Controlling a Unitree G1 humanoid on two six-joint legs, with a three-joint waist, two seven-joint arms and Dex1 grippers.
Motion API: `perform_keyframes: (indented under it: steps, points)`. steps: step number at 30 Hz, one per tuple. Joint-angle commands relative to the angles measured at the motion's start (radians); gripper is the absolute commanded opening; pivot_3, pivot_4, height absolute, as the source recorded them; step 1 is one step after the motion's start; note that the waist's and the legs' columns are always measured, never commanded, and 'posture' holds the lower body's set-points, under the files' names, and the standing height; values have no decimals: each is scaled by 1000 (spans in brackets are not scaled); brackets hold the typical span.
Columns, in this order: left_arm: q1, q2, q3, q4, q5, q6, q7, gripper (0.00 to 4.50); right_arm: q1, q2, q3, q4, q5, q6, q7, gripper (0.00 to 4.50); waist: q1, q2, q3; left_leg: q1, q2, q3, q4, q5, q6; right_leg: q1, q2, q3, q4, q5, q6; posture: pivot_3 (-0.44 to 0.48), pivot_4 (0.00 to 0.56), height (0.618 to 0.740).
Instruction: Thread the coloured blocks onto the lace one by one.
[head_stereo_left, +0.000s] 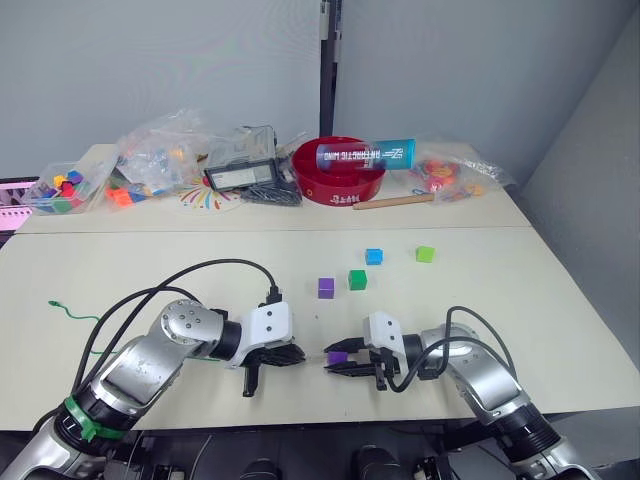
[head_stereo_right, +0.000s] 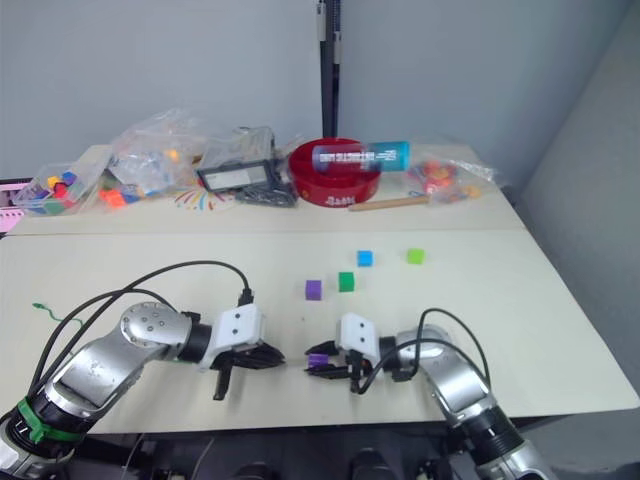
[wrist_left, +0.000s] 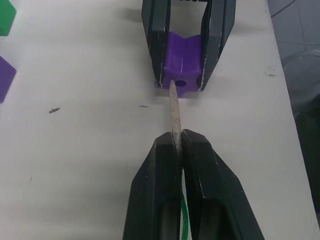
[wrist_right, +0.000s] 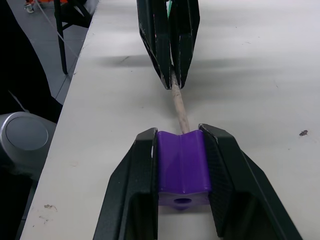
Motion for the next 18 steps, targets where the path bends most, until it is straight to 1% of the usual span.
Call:
perform_keyframes:
  steps: [1, 10, 14, 18]
  points:
    - [-27, -16, -15, -38, 2, 2, 0, 0, 6, -3, 12, 11, -32, 17, -20, 741, 0, 0, 0, 0, 0, 0, 0, 0, 0, 0, 0, 0, 0, 0, 0, 0, 150, 740]
    - [-45, -35, -36, -39, 5, 28, 13, 0, -3, 6, 16, 4, -33, 28, -28, 741, -2, 0, 0, 0, 0, 0, 0, 0, 0, 0, 0, 0, 0, 0, 0, 0, 150, 740]
    - [-60, -61, -58, -36, 20, 48, 36, 0, -2, 12, 20, -7, -31, 35, -35, 741, -2, 0, 0, 0, 0, 0, 0, 0, 0, 0, 0, 0, 0, 0, 0, 0, 150, 740]
    - [-66, -86, -76, -28, 23, 44, 29, 0, -4, 16, 22, -13, -33, 45, -40, 741, -2, 0, 0, 0, 0, 0, 0, 0, 0, 0, 0, 0, 0, 0, 0, 0, 150, 740]
